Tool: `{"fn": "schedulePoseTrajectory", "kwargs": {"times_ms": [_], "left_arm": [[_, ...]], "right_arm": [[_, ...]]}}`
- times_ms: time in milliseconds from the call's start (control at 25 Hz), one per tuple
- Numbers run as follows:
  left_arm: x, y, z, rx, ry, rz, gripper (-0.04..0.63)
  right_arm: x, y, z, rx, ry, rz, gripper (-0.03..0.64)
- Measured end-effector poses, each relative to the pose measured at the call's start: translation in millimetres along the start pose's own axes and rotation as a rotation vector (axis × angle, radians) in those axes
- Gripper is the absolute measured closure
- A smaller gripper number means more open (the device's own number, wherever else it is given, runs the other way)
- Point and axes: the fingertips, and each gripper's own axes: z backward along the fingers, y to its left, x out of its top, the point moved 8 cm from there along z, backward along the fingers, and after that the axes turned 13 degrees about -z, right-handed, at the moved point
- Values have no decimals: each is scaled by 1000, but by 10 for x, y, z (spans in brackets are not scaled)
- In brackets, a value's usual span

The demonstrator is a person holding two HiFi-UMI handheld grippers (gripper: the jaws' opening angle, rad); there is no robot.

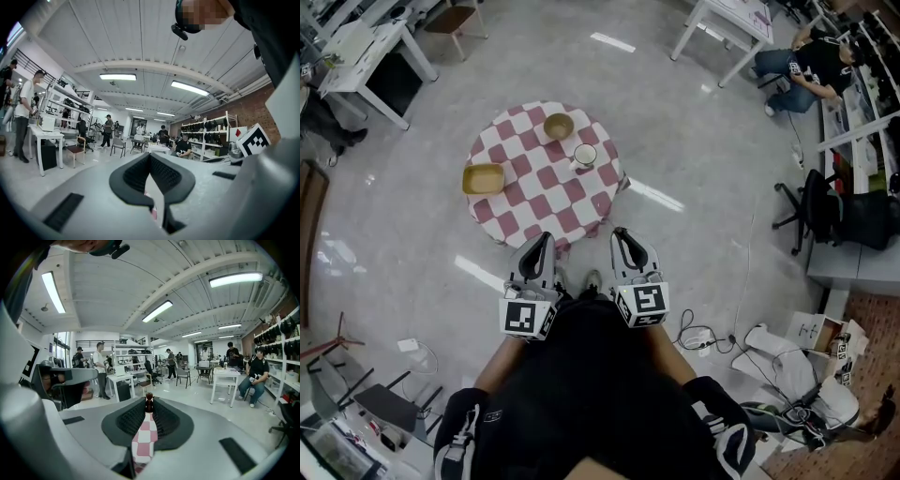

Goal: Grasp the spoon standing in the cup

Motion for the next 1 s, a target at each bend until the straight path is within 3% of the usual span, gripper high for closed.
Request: {"fn": "schedulePoseTrajectory", "kwargs": {"times_ms": [1000], "left_arm": [[59,-197,-49,13,7,-17,588]], "right_arm": [[33,-113,17,47,-1,25,554]]}}
